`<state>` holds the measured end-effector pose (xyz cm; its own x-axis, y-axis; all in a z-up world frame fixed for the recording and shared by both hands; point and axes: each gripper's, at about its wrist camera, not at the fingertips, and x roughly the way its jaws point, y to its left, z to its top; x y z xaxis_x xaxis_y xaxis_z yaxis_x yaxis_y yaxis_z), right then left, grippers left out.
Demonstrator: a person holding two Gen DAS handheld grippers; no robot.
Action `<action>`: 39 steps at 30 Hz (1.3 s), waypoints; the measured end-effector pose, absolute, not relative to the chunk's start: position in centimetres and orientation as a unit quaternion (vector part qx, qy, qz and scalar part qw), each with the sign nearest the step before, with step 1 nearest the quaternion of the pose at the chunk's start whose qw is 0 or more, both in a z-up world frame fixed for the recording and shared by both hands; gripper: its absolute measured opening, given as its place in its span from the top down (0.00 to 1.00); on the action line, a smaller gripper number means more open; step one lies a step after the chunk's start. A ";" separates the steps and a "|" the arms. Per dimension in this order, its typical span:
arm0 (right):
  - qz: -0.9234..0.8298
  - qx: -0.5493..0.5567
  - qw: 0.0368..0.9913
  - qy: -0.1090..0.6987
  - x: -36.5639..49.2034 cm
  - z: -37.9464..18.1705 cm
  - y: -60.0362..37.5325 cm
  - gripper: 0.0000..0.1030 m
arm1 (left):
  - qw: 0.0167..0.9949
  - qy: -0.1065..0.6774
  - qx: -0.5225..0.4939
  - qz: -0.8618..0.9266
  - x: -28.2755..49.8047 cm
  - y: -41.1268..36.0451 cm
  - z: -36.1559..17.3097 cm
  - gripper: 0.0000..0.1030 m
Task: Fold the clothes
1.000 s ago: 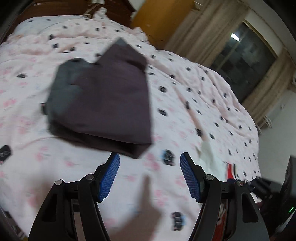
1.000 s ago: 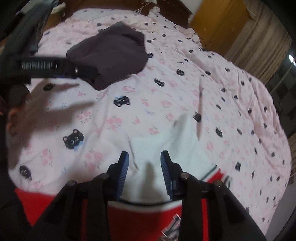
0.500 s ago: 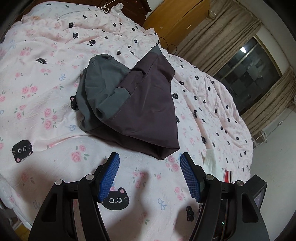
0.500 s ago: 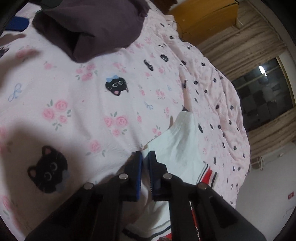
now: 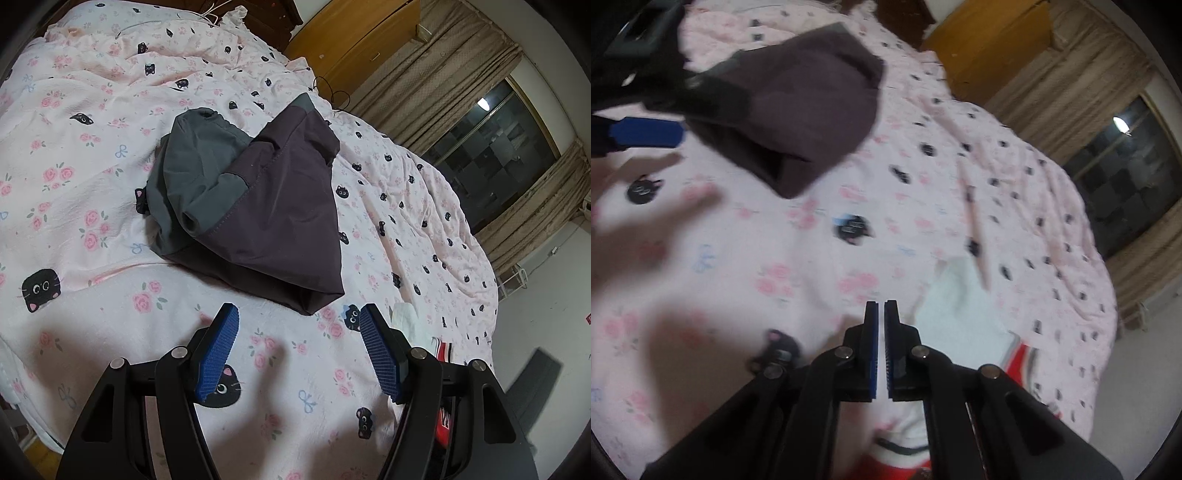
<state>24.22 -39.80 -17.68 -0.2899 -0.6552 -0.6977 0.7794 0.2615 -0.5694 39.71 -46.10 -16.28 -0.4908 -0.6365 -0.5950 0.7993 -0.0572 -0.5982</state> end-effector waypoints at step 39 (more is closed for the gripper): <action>-0.568 0.455 0.635 0.260 -9.4 -13.8 -2.6 0.35 | 0.173 0.303 0.392 -0.851 25.2 -34.5 -16.8 0.39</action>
